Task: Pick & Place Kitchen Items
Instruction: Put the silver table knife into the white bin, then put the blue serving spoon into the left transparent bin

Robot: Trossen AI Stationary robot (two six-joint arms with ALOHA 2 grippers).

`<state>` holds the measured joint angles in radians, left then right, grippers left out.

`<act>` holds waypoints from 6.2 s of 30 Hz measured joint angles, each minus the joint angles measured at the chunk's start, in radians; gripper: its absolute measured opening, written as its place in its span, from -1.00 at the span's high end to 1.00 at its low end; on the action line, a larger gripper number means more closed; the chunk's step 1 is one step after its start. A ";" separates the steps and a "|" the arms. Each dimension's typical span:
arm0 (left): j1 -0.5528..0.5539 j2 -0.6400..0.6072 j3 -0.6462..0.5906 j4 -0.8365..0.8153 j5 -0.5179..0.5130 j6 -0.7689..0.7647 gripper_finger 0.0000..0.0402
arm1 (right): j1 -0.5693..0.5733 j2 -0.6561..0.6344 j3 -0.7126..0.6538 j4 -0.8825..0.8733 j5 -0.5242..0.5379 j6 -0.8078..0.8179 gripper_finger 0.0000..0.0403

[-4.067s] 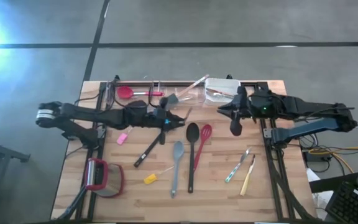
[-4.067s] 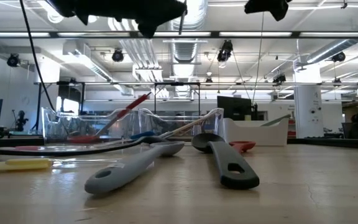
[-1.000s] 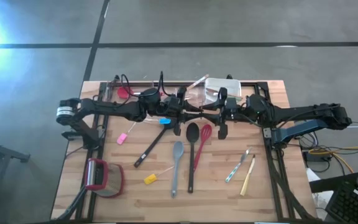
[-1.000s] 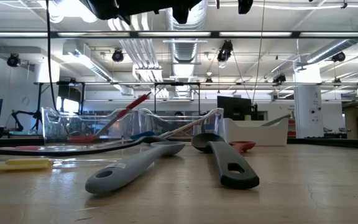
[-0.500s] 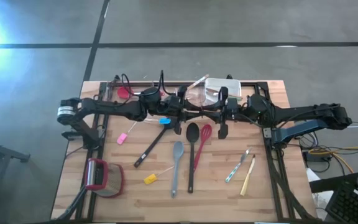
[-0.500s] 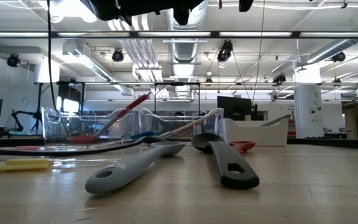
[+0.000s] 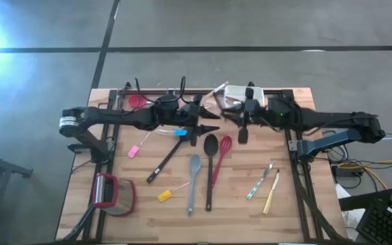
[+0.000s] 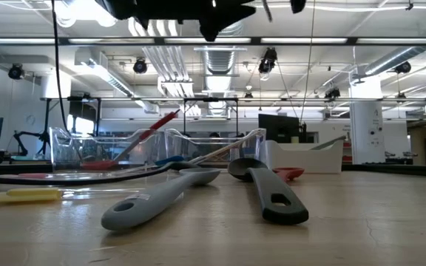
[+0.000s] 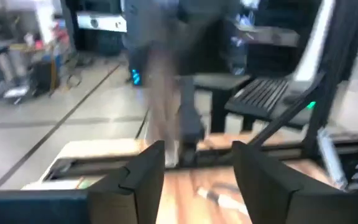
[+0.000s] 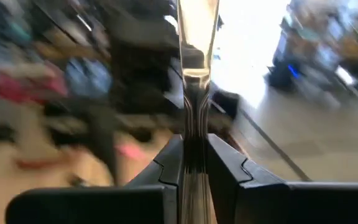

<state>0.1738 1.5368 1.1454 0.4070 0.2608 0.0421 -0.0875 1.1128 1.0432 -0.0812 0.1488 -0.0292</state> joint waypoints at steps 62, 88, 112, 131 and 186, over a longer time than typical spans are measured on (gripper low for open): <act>0.031 -0.515 -0.003 -0.739 -0.470 0.193 0.02 | -0.727 1.017 0.688 -1.404 -0.018 -0.170 0.79; -0.032 -0.424 -0.150 -1.053 -0.409 0.008 0.02 | -0.620 0.492 0.591 -1.358 -0.200 0.029 0.15; -0.357 0.035 -0.110 -0.759 -0.148 0.745 0.02 | -0.291 0.136 0.375 -1.133 -0.208 0.214 0.31; -0.359 0.293 0.172 -1.032 -0.102 1.030 0.16 | -0.290 0.153 0.373 -1.131 -0.207 0.164 0.34; -0.344 0.274 0.215 -1.076 -0.227 1.115 0.74 | -0.290 0.153 0.330 -1.080 -0.207 0.101 0.35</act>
<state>-0.1703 1.8105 1.3602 -0.6690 0.0336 1.1567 -0.3779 1.2655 1.3735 -1.1615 -0.0578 0.0715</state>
